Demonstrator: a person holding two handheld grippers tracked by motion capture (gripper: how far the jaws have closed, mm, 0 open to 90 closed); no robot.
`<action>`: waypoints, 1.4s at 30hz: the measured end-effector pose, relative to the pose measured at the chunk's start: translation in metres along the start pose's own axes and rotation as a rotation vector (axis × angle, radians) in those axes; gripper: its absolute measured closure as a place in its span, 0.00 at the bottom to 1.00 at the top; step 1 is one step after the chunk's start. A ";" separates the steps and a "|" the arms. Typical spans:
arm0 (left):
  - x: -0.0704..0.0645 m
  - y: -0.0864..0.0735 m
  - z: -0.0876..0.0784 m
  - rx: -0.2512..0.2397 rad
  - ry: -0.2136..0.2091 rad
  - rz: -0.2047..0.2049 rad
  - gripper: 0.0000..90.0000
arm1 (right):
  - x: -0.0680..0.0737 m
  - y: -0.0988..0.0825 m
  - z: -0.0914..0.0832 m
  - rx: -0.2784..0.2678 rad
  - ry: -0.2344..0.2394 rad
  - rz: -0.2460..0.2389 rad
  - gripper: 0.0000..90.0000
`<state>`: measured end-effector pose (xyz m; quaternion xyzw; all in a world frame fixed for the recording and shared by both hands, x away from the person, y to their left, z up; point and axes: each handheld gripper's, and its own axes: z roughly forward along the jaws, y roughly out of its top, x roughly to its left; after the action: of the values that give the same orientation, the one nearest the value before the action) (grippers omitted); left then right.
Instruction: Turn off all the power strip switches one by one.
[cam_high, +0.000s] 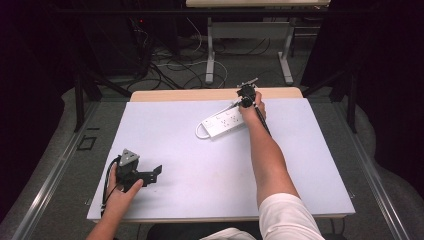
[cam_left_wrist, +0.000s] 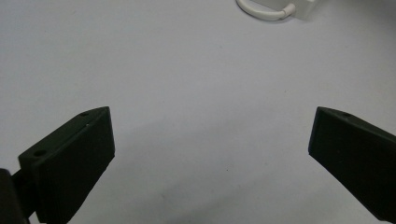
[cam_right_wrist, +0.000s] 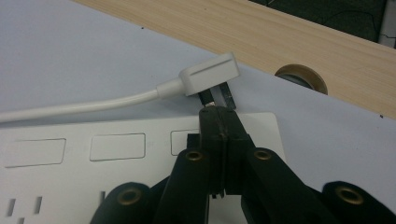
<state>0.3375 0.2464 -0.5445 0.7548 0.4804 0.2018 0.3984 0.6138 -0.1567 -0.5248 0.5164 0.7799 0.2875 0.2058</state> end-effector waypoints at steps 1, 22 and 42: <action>0.000 0.000 0.000 0.000 0.000 0.000 0.00 | 0.000 0.000 0.000 0.000 0.003 0.006 1.00; -0.001 0.000 -0.001 -0.008 0.004 -0.001 0.00 | 0.002 -0.003 0.002 -0.030 0.002 0.009 1.00; -0.002 0.001 0.002 0.000 0.000 0.004 0.00 | -0.006 -0.010 0.001 -0.059 -0.021 0.063 1.00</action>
<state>0.3385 0.2436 -0.5454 0.7557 0.4790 0.2027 0.3980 0.6097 -0.1654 -0.5322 0.5372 0.7524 0.3113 0.2200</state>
